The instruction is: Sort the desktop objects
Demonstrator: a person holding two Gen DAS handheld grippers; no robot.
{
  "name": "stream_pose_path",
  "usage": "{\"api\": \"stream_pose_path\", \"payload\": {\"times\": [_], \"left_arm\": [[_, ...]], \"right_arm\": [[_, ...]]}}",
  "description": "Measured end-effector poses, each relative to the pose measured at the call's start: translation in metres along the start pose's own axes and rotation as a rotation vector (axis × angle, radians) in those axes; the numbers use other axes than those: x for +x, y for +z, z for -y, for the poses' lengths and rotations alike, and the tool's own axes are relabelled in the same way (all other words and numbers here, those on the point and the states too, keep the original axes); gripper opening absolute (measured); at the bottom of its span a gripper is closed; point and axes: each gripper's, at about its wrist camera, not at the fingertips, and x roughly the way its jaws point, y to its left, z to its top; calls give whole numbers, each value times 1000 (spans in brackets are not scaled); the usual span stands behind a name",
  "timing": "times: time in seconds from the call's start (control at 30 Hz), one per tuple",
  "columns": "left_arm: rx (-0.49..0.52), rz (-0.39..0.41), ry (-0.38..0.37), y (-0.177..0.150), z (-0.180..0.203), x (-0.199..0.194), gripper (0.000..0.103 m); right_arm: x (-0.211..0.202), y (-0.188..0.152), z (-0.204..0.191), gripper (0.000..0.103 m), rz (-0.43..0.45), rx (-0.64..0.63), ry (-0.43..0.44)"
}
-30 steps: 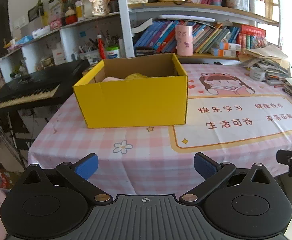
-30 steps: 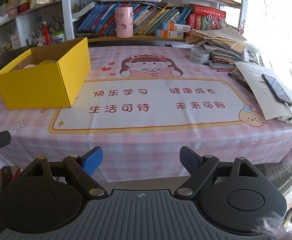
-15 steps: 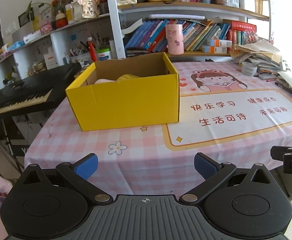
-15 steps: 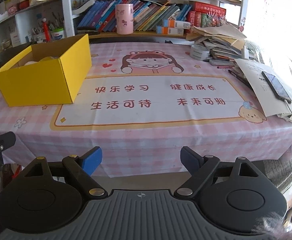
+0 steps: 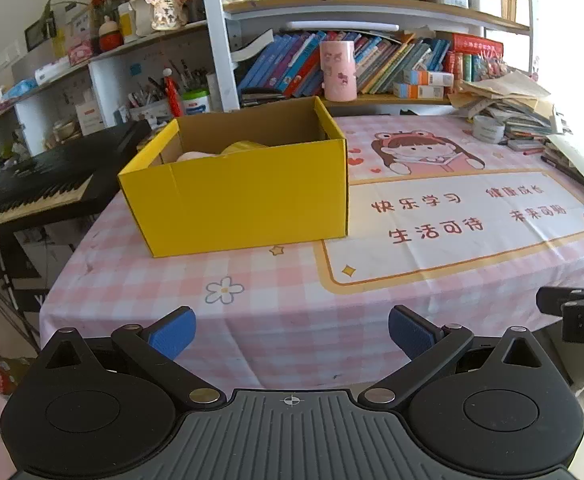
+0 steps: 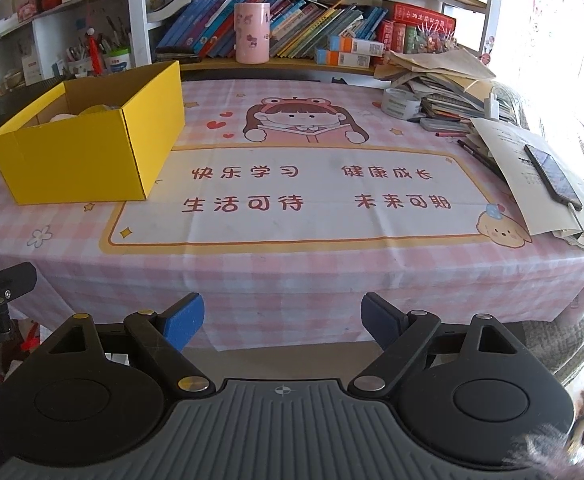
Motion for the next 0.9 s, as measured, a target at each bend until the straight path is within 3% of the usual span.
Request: {"api": "stream_pose_path", "payload": {"times": [0.9], "left_arm": [[1,-3,16,-2,1,-2,103]], "right_arm": [[2,-2,2,85,-12,-17,11]]}}
